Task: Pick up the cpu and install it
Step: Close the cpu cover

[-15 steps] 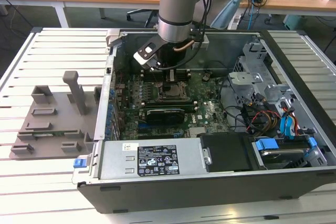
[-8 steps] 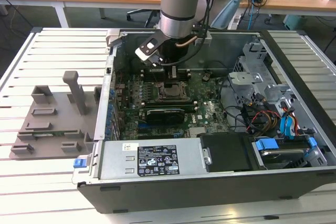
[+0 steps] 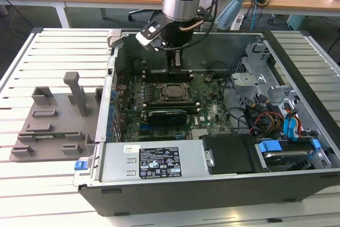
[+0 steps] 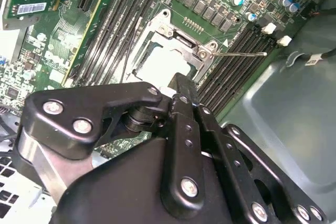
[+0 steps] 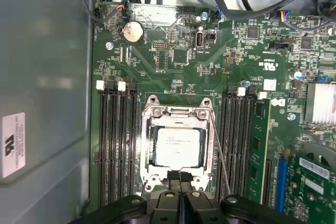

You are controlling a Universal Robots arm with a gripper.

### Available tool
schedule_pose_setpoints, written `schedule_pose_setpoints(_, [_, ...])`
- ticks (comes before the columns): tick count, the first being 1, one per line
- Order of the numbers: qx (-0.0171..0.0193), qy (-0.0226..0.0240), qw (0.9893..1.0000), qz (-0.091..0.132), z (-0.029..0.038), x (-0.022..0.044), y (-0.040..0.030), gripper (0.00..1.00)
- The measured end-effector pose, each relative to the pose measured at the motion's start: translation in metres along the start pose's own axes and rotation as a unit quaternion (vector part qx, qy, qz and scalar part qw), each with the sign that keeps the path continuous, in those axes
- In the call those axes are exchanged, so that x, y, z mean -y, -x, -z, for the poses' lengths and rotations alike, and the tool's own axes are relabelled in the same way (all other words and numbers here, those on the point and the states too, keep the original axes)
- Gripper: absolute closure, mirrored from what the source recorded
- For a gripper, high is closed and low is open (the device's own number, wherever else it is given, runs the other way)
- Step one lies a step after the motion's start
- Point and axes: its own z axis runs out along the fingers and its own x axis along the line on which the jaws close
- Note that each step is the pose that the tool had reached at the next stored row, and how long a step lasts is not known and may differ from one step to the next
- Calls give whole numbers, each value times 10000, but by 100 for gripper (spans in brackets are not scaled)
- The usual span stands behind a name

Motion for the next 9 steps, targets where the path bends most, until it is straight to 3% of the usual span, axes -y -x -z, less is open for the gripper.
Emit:
schedule_pose_setpoints(1, [0, 0, 10000, 0, 70, 4, 3, 89])
schedule_pose_setpoints(9, [1, 0, 10000, 0, 210, 10, 7, 89])
